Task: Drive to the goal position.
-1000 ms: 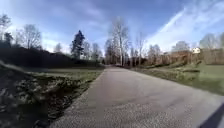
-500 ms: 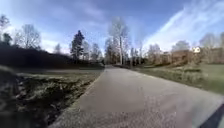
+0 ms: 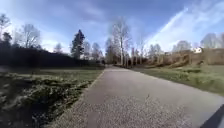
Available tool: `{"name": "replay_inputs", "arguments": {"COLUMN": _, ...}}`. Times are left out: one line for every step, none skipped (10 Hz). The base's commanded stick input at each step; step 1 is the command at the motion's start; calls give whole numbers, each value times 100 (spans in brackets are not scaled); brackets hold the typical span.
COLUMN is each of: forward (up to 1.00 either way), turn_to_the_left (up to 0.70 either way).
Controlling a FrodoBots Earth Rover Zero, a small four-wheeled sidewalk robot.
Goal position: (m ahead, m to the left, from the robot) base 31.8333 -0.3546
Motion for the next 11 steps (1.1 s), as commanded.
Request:
{"name": "replay_inputs", "arguments": {"forward": 100, "turn_to_the_left": 0}}
{"name": "replay_inputs", "arguments": {"forward": 100, "turn_to_the_left": 0}}
{"name": "replay_inputs", "arguments": {"forward": 100, "turn_to_the_left": 0}}
{"name": "replay_inputs", "arguments": {"forward": 100, "turn_to_the_left": 0}}
{"name": "replay_inputs", "arguments": {"forward": 100, "turn_to_the_left": 0}}
{"name": "replay_inputs", "arguments": {"forward": 100, "turn_to_the_left": 0}}
{"name": "replay_inputs", "arguments": {"forward": 100, "turn_to_the_left": 0}}
{"name": "replay_inputs", "arguments": {"forward": 100, "turn_to_the_left": 0}}
{"name": "replay_inputs", "arguments": {"forward": 100, "turn_to_the_left": 0}}
{"name": "replay_inputs", "arguments": {"forward": 100, "turn_to_the_left": 0}}
{"name": "replay_inputs", "arguments": {"forward": 100, "turn_to_the_left": 0}}
